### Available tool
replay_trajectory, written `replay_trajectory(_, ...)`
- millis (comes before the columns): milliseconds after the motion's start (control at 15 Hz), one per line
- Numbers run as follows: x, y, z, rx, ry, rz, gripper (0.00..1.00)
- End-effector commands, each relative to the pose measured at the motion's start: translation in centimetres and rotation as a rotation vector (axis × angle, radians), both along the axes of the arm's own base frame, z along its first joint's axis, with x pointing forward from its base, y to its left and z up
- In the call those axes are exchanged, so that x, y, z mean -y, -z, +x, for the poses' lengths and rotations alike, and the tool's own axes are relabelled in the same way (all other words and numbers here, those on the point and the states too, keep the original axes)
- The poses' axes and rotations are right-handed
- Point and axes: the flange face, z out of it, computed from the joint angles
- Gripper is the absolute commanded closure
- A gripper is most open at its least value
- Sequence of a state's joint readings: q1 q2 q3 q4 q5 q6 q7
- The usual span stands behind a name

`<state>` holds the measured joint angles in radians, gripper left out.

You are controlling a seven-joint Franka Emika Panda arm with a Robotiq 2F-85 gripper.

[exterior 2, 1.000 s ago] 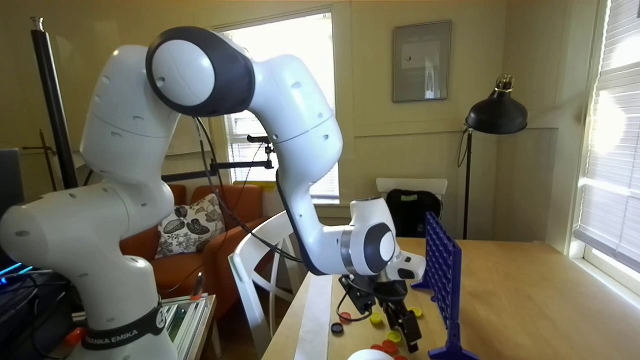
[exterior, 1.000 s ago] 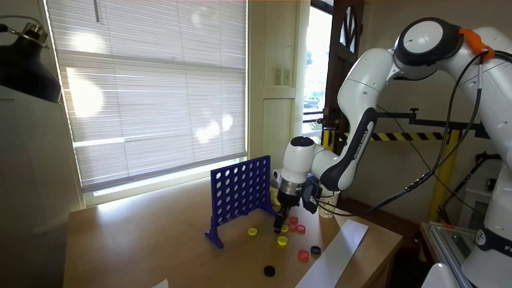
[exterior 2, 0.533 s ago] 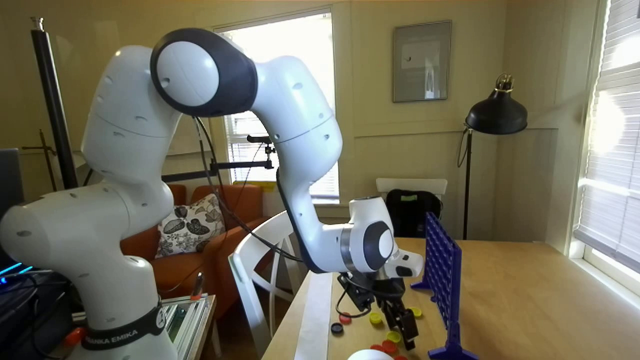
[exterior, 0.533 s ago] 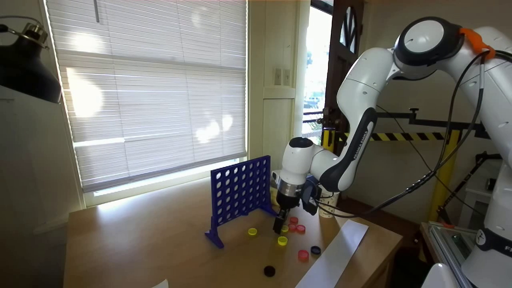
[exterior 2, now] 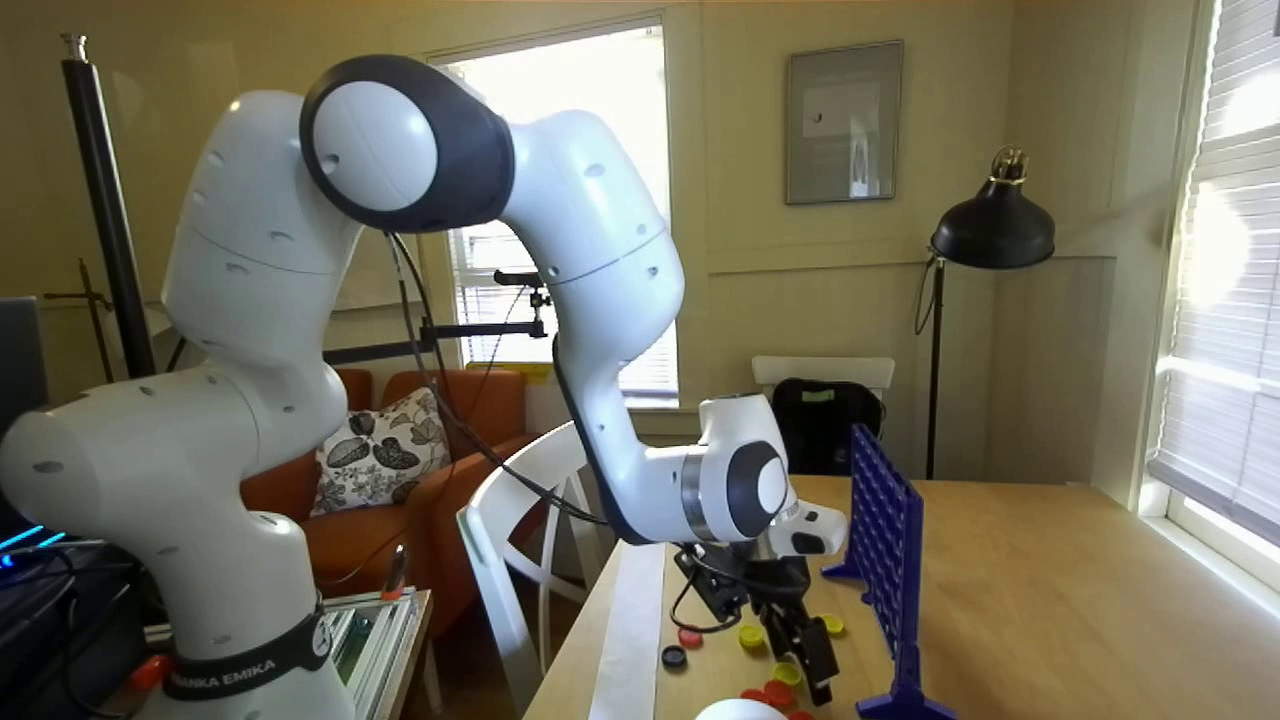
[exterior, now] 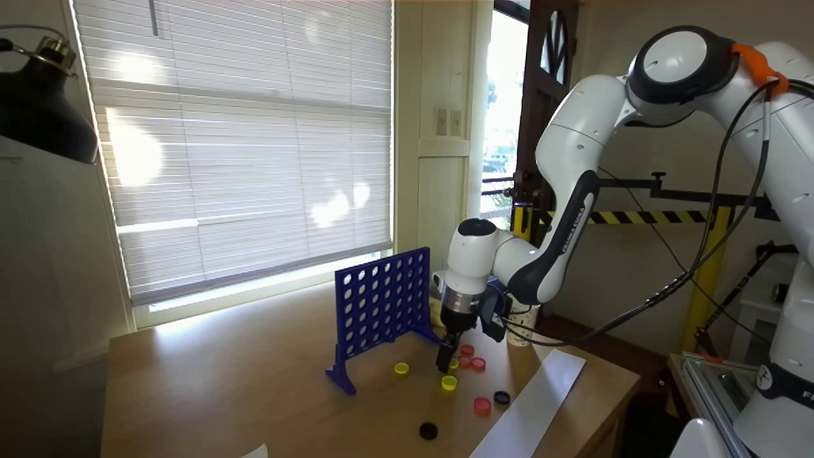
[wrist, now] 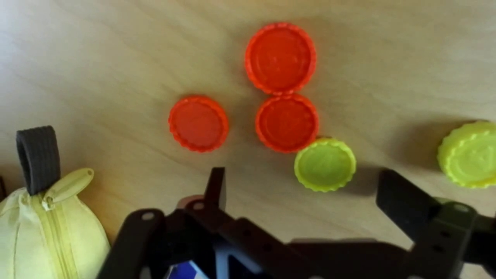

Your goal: Put one yellow chip in the blue gameboard.

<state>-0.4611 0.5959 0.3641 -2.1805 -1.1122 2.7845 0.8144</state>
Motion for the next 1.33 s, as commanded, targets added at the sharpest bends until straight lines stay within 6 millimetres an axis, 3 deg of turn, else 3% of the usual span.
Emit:
replay_trajectory(0,0.0,0.4,-0.3,-0.042,-0.003,-0.04,0.0)
replay_trajectory(267,-0.1,0.5,-0.4,-0.055,0.0,-0.051,0.01)
replay_trajectory(333,-0.1,0.6,-0.4,-0.058,0.001,-0.051,0.05)
replay_trajectory(400,-0.1,0.6,-0.4,-0.059,0.002,-0.051,0.24)
replay_trajectory(933,0.8,0.4,0.2,-0.075,0.024,-0.068,0.8)
replay_trajectory(1200,1.0,-0.1,0.4,-0.074,0.027,-0.081,0.95)
replay_trajectory(1267,1.0,-0.1,0.4,-0.076,0.032,-0.075,0.94)
